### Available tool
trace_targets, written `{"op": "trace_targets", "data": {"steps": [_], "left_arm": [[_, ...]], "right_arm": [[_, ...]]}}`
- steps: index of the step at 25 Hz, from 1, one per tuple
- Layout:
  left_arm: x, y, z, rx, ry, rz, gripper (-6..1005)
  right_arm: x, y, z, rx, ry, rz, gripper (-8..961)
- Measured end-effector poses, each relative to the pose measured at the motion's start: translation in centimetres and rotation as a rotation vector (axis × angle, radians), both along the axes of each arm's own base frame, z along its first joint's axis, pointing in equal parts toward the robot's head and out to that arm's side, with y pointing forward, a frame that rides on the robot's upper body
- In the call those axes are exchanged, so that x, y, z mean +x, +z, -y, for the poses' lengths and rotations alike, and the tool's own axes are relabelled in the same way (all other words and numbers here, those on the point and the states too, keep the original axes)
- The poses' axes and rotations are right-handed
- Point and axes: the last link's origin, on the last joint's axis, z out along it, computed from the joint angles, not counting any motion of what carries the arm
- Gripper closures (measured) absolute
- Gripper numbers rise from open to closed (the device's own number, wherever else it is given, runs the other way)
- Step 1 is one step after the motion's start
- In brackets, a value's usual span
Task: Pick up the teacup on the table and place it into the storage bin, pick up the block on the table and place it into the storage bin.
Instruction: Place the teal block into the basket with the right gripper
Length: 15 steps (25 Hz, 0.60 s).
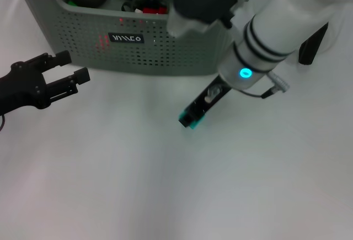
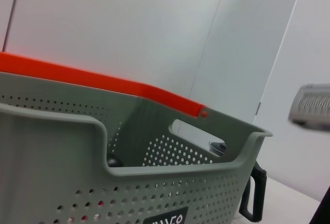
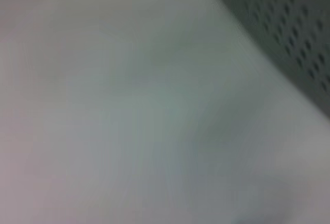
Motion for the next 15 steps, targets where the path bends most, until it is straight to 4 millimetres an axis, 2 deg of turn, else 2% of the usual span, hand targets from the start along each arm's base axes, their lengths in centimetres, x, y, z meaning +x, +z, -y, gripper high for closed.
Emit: {"op": "trace_targets", "data": {"steps": [3,8,12,15], "left_arm": [[-0.1,0.1,0.0,0.005,0.003,0.001,270],[-0.2,0.5,-0.1,0.023,0.01,0.002,270],[-0.1,0.6,-0.3,0.024,0.005,0.001,270],[0.1,0.6,-0.5,0.024,-0.002,0.002,270]], "right_arm": [[-0.4,2.0,0.0,-0.018,-0.004,-0.108,521],[-1.2,7.0,-0.2,-0.015,0.033,-0.367,521],[-1.0,10.6,-0.2,0.025,0.053,-0.566,520],[-0.9,12.5,-0.4,0.05,0.076,-0.668,520]]}}
